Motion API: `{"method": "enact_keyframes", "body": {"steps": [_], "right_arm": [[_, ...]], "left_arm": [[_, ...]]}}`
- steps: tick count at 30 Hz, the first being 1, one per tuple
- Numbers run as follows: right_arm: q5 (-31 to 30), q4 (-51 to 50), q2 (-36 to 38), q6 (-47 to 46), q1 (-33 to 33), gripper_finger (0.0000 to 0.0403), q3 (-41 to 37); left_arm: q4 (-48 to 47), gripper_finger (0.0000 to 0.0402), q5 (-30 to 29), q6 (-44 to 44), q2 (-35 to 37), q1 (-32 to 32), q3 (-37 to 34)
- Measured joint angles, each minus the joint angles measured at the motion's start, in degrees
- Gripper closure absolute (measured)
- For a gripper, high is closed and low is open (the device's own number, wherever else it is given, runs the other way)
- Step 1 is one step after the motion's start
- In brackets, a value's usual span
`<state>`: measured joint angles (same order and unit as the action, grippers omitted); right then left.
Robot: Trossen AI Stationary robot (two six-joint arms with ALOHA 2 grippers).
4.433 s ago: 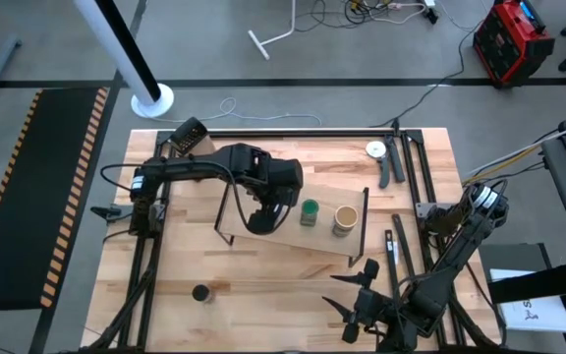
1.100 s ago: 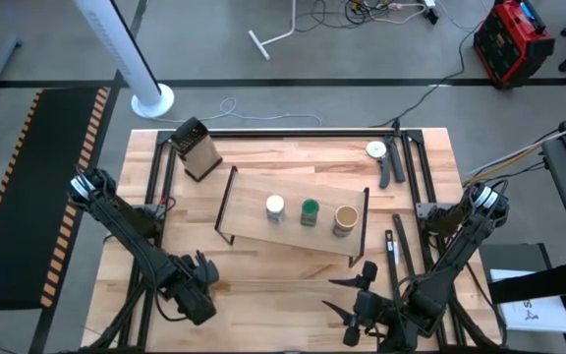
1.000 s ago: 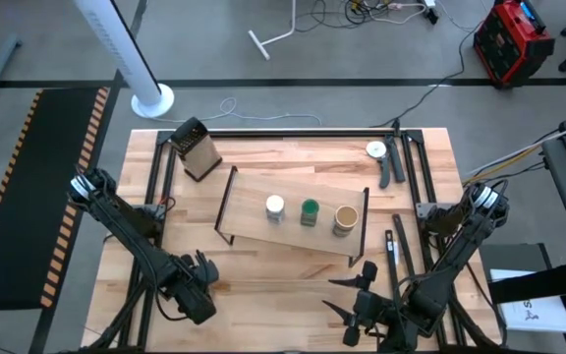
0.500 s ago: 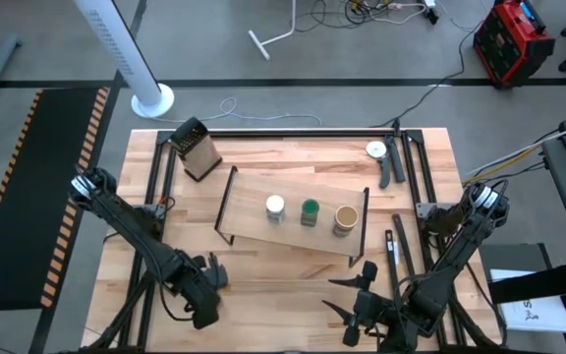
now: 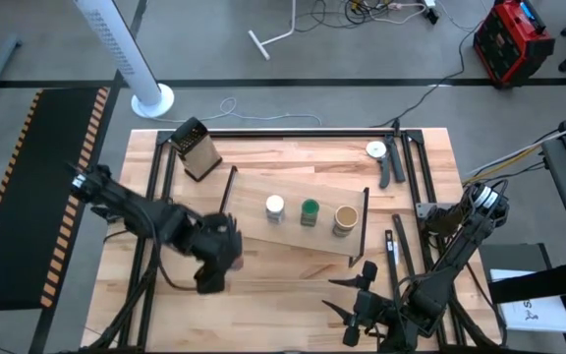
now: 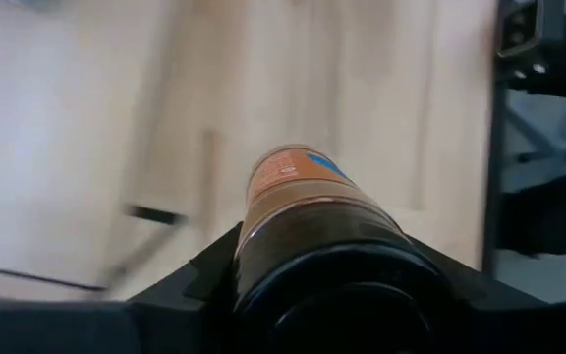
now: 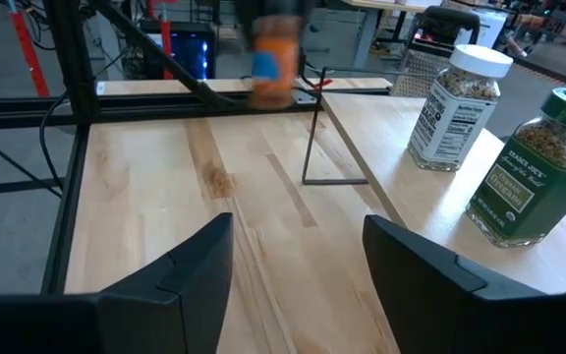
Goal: Shelf spices
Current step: Put the black seasoning bottle on the shelf
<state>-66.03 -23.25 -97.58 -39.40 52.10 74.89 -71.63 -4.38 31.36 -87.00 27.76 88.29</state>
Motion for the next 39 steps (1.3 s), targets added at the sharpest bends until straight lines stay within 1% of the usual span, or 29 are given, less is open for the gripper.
{"method": "enact_keyframes", "body": {"steps": [3, 6, 10, 13, 17, 22, 28, 35, 39], "right_arm": [[0.0, 0.0, 0.0, 0.0, 0.0, 0.0198, 0.0], [0.0, 0.0, 0.0, 0.0, 0.0, 0.0196, 0.0], [0.0, 0.0, 0.0, 0.0, 0.0, 0.0191, 0.0], [0.0, 0.0, 0.0, 0.0, 0.0, 0.019, 0.0], [0.0, 0.0, 0.0, 0.2, 0.0, 0.0195, 0.0], [0.0, 0.0, 0.0, 0.5, 0.0, 0.0199, 0.0], [0.0, 0.0, 0.0, 0.5, 0.0, 0.0192, 0.0], [0.0, 0.0, 0.0, 0.7, 0.0, 0.0194, 0.0], [0.0, 0.0, 0.0, 0.7, 0.0, 0.0198, 0.0]], "left_arm": [[-3.8, 0.0226, -2.0, -5.5, 0.0, -3.7, 3.8], [-4.4, 0.0226, -2.3, -10.9, 0.0, -7.9, 5.4], [-6.0, 0.0225, -2.2, -19.1, 0.0, -12.9, 5.1], [-6.1, 0.0225, -2.2, -26.2, 0.0, -15.3, 4.2], [-6.0, 0.0224, -2.2, -32.6, 0.0, -18.1, 4.0], [-5.7, 0.0223, -2.2, -38.2, 0.0, -20.3, 3.9], [-5.3, 0.0222, -3.4, -44.9, 0.0, -20.9, 3.8], [-4.9, 0.0221, -4.1, -48.4, 0.0, -22.5, 3.3], [-5.1, 0.0221, -4.2, -48.7, 0.0, -24.3, 2.5]]}}
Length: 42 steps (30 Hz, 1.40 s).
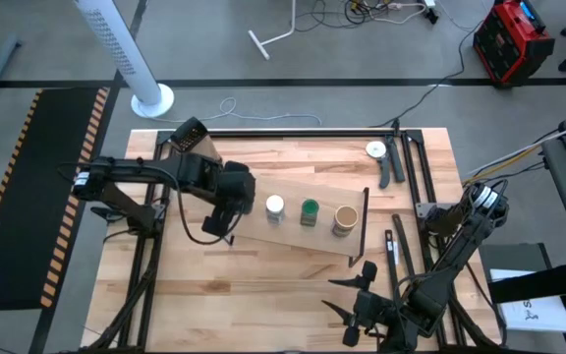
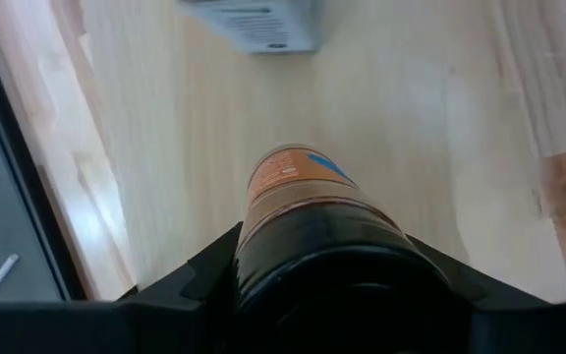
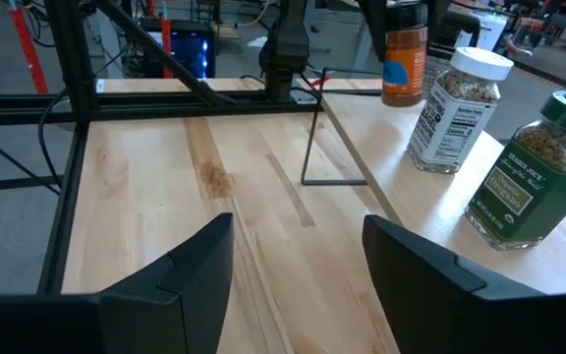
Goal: Shelf spices
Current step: Put the black seasoning bottle on the shelf
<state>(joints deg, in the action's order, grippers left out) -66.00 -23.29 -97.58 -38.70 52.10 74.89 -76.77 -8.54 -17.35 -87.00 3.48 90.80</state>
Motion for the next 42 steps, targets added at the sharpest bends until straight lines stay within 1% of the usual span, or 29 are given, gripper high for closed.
{"method": "enact_keyframes", "body": {"steps": [9, 14, 20, 25, 31, 39, 42], "right_arm": [[0.0, 0.0, 0.0, 0.3, 0.0, 0.0189, 0.0], [0.1, 0.0, 0.0, 0.3, 0.0, 0.0188, 0.0], [0.1, 0.0, 0.0, 0.3, 0.0, 0.0196, 0.0], [0.2, 0.0, 0.0, 0.4, 0.0, 0.0193, 0.0], [0.2, 0.0, 0.0, 0.4, 0.0, 0.0185, 0.0], [0.2, 0.0, 0.0, 0.4, 0.0, 0.0195, 0.0], [0.3, 0.0, 0.0, 0.4, 0.0, 0.0197, 0.0]], "left_arm": [[1.4, 0.0219, 0.0, -1.2, 0.0, -2.8, 0.0], [4.8, 0.02, -0.1, -1.6, 0.0, -3.5, -0.2], [4.5, 0.0179, 0.0, -1.1, 0.0, -3.5, -1.3], [3.7, 0.0185, 0.0, -0.5, 0.2, -3.5, -2.7], [3.7, 0.019, 0.1, -0.1, 0.1, -3.5, -2.5], [3.2, 0.0157, 0.0, 0.6, 0.0, -3.5, -1.8], [3.3, 0.0145, -1.1, 1.2, 0.0, -3.5, -1.7]]}}
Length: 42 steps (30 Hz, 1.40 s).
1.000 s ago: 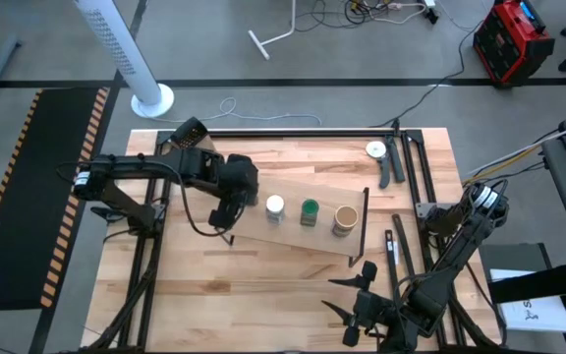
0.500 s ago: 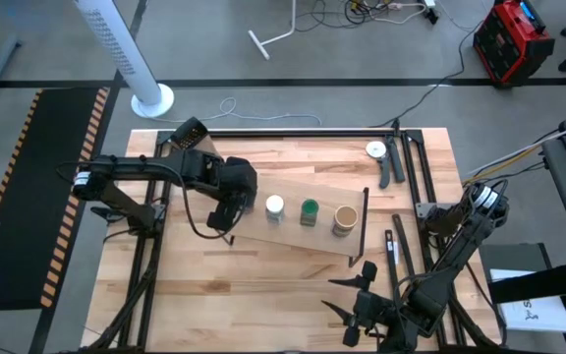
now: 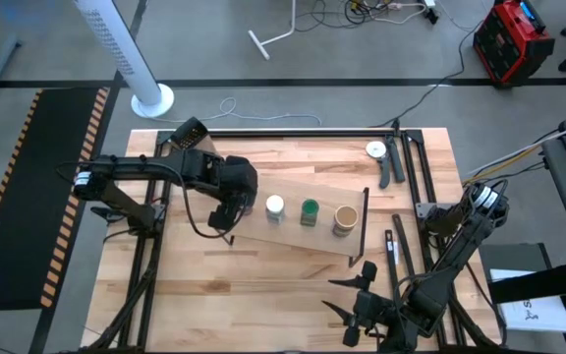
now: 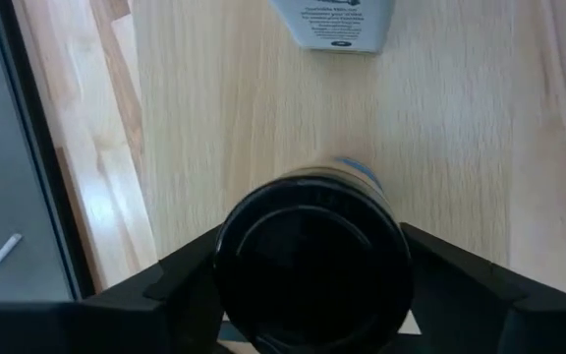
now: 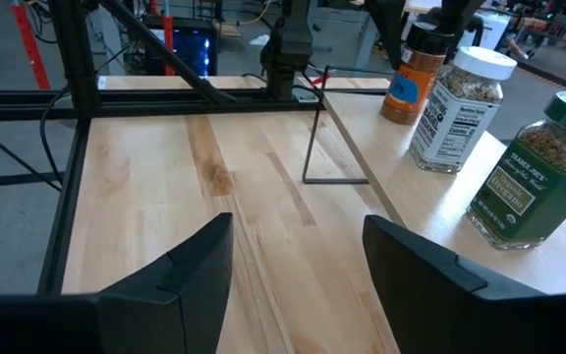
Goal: Shelf spices
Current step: Put the black seasoning bottle on the shelf, then return to Home Position
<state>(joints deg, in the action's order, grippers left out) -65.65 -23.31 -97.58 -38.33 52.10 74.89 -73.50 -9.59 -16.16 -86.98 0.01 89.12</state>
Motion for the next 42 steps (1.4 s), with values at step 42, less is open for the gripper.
{"method": "enact_keyframes", "body": {"steps": [42], "right_arm": [[-2.0, -11.5, 4.9, -1.9, 4.3, 0.0201, 0.0]], "left_arm": [[-14.0, 0.015, 1.6, 25.7, 4.9, 6.8, 15.9]]}}
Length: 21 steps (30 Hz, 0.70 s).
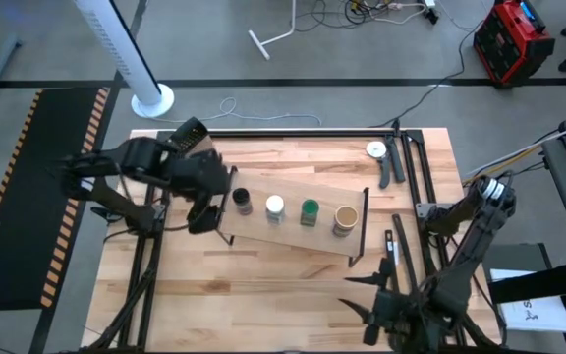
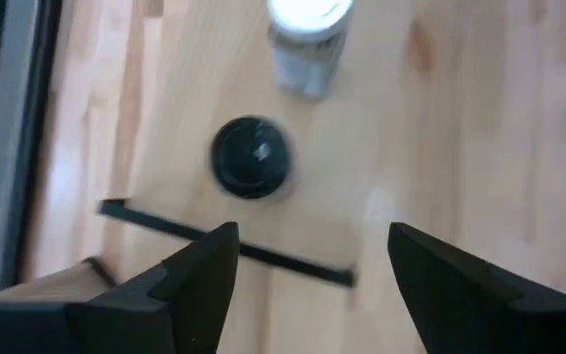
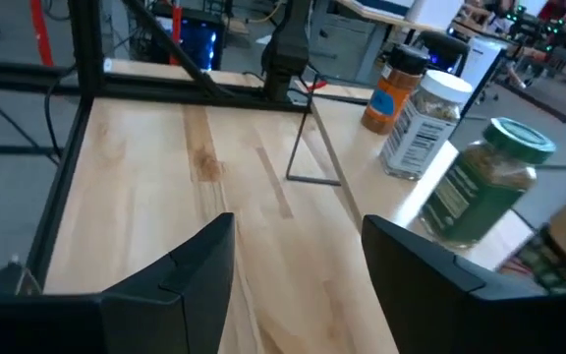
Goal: Shelf spices
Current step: Return to Home Position
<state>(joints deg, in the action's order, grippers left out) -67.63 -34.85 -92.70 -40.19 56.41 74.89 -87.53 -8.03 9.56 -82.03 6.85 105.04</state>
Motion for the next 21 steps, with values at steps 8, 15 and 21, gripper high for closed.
{"method": "enact_keyframes", "body": {"steps": [8, 15, 21], "right_arm": [[0.7, -7.5, 1.1, 1.6, 1.5, 0.0205, -0.7], [3.5, -8.6, 6.0, -2.3, 2.5, 0.0231, -5.0], [3.6, 0.8, 15.5, -2.7, 4.4, 0.0265, -15.4]], "left_arm": [[13.1, 0.0175, 0.0, 9.7, 4.4, 11.1, -5.5], [28.7, 0.0186, -5.5, 4.9, 8.2, 26.5, -13.9], [45.2, 0.0189, -12.3, 2.4, 13.7, 35.9, -24.7]]}}
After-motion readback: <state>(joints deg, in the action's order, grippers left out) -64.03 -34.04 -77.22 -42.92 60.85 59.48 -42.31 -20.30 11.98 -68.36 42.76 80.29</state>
